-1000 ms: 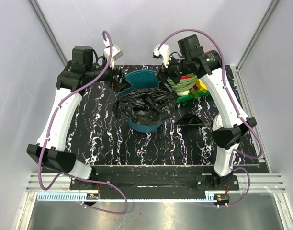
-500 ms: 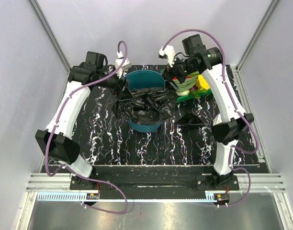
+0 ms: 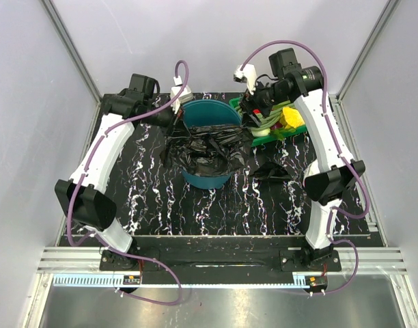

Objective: Put the trash bags into the trash bin

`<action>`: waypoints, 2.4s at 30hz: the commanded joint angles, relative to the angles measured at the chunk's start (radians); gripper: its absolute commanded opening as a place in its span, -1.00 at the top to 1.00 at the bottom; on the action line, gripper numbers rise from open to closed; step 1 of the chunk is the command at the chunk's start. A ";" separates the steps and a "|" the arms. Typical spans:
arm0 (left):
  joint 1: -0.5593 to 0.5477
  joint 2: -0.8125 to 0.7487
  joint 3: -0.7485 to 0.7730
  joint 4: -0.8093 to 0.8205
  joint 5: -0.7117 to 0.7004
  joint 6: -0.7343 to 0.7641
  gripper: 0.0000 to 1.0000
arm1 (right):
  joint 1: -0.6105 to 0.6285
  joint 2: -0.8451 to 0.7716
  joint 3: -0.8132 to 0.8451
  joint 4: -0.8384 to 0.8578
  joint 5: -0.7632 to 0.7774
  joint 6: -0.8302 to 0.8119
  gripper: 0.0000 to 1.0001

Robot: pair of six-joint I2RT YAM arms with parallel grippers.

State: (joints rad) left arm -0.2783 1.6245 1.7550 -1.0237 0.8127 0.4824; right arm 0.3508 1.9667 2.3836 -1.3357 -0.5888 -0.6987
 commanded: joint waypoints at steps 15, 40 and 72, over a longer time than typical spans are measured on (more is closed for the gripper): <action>-0.025 -0.014 0.098 0.016 -0.009 -0.036 1.00 | 0.104 -0.109 0.036 -0.189 -0.099 -0.061 -0.43; -0.035 -0.012 0.098 0.016 -0.064 -0.047 1.00 | 0.405 -0.149 -0.241 -0.089 0.020 -0.050 -0.29; 0.030 0.209 0.366 0.197 -0.258 -0.099 0.70 | 0.464 -0.181 -0.399 -0.040 0.176 -0.111 0.89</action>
State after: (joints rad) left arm -0.2485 1.8114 2.0544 -0.9298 0.5495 0.4076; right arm 0.8104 1.8061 1.9911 -1.2800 -0.4030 -0.7982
